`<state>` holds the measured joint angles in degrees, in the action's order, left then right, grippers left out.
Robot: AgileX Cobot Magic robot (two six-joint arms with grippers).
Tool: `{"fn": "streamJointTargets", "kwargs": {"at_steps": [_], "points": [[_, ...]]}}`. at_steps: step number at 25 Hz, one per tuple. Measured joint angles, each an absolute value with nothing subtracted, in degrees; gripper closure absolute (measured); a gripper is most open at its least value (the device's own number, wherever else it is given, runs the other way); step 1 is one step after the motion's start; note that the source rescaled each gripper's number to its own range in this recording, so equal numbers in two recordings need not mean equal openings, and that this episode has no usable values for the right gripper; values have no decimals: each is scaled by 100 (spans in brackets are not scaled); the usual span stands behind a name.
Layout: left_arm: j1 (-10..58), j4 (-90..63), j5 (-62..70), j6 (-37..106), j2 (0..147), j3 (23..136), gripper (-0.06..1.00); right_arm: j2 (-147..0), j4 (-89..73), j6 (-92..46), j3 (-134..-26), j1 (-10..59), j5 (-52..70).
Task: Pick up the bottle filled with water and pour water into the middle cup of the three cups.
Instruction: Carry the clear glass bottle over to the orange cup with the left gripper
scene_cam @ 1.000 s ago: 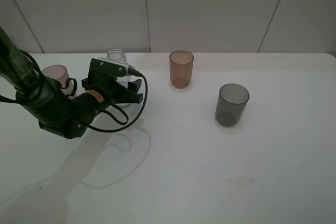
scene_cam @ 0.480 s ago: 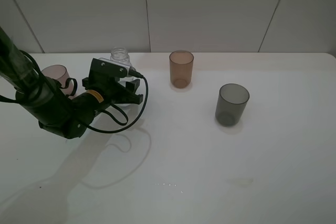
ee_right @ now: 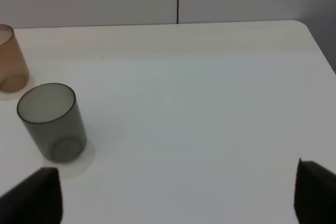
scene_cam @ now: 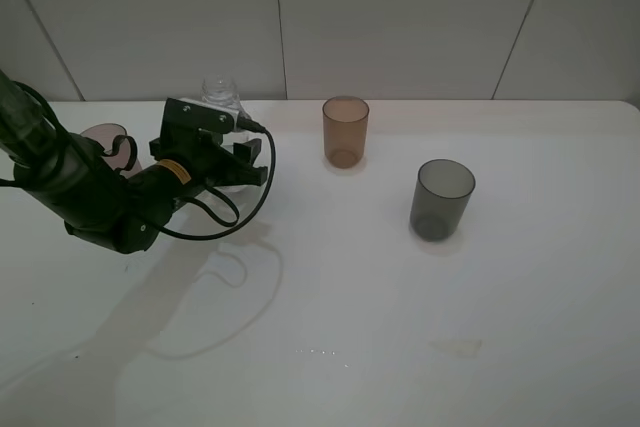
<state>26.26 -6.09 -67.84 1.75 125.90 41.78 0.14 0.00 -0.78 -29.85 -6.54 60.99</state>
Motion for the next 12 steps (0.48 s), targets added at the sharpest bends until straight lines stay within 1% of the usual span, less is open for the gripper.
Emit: {"fn": "streamJointTargets", "kwargs": {"at_steps": [3, 5, 8, 12], "points": [[2550, -551, -6702, 288, 12071, 4180, 91, 14, 0, -78, -2985, -654, 6099], [2492, -418, -6221, 567, 11685, 4259, 91, 14, 0, -78, -2985, -654, 6099], [2485, -187, -5039, 1064, 11302, 4522, 91, 14, 0, -78, -2985, -654, 6099], [2492, 362, -3141, 1470, 11136, 5221, 91, 14, 0, -78, -2985, -654, 6099]]}}
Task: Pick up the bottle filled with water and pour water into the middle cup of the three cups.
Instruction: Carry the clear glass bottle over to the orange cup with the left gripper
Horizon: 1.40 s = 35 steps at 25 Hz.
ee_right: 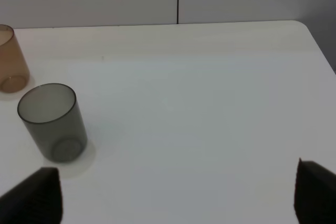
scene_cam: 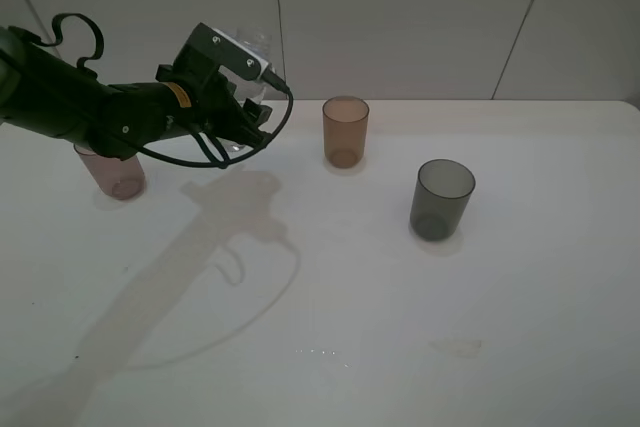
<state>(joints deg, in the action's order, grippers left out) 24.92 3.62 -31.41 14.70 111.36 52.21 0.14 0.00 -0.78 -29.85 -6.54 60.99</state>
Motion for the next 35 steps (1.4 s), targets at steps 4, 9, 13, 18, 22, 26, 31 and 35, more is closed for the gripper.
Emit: {"fn": "streamJointTargets", "kwargs": {"at_steps": [4, 9, 13, 18, 22, 26, 31, 35], "points": [[2512, 984, -1367, 1508, 11136, 6024, 91, 14, 0, -78, -2985, -654, 6099], [2586, 1755, -206, 1489, 11136, 6799, 91, 14, 0, -78, -2985, -654, 6099], [2647, 2136, 244, 1476, 11170, 7160, 91, 14, 0, -78, -2985, -654, 6099], [2841, 2716, 1197, 1471, 11466, 7678, 91, 14, 0, -78, -2985, -654, 6099], [3001, 2920, 1497, 1471, 11603, 7878, 91, 14, 0, -78, -2985, -654, 6099], [3120, 3148, 1669, 1483, 11659, 7931, 91, 14, 0, -78, -2985, -654, 6099], [3223, 3516, 1944, 1492, 11779, 7997, 91, 14, 0, -78, -2985, -654, 6099], [3308, 3777, 2293, 1495, 11912, 8158, 91, 14, 0, -78, -2985, -654, 6099]]}}
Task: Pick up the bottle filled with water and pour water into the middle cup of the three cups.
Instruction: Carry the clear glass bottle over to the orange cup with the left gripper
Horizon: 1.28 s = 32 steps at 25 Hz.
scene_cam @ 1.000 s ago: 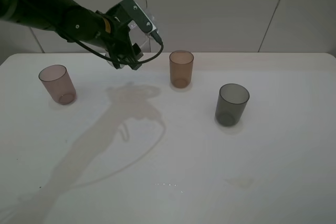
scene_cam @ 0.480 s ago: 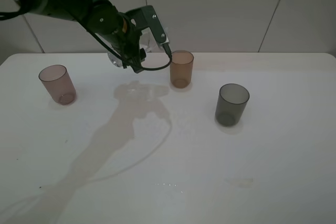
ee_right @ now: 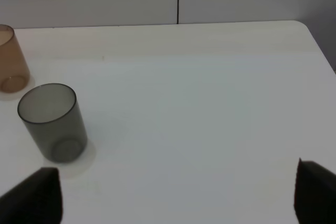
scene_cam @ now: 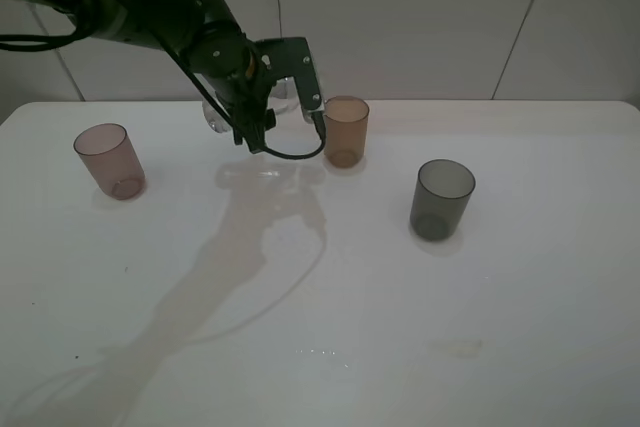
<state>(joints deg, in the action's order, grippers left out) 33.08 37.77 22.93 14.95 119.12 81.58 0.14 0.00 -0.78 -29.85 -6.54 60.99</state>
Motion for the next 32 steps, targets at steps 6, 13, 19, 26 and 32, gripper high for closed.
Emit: {"fn": "streamJointTargets", "kwargs": {"at_steps": [6, 13, 19, 26, 32], "points": [[3408, 3934, 2617, 1544, 12064, 8519, 91, 14, 0, -78, -2985, -654, 6099], [3465, 4118, 3162, 1563, 12407, 9020, 91, 14, 0, -78, -2985, -654, 6099], [3489, 4326, 3251, 1567, 12529, 9305, 91, 14, 0, -78, -2985, -654, 6099], [3500, 4727, 3236, 1589, 12616, 9368, 91, 14, 0, -78, -2985, -654, 6099], [3504, 4975, 3219, 1602, 12616, 9374, 91, 14, 0, -78, -2985, -654, 6099]]}}
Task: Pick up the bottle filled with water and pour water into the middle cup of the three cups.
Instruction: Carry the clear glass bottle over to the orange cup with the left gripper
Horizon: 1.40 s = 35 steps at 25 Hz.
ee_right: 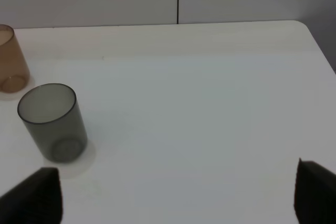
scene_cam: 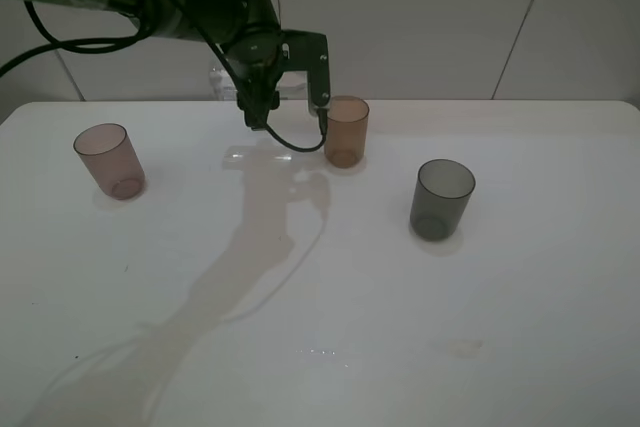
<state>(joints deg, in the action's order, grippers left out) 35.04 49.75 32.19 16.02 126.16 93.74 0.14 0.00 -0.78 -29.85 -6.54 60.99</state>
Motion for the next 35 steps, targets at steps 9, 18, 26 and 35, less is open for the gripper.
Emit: {"fn": "streamJointTargets", "kwargs": {"at_steps": [9, 18, 26, 35], "points": [[3504, 5531, 3115, 1646, 12616, 9374, 91, 14, 0, -78, -2985, -654, 6099], [3504, 5860, 2857, 1675, 12616, 9374, 91, 14, 0, -78, -2985, -654, 6099], [3504, 6124, 2753, 1696, 12616, 9374, 91, 14, 0, -78, -2985, -654, 6099], [3504, 6200, 2704, 1713, 12616, 9374, 91, 14, 0, -78, -2985, -654, 6099]]}}
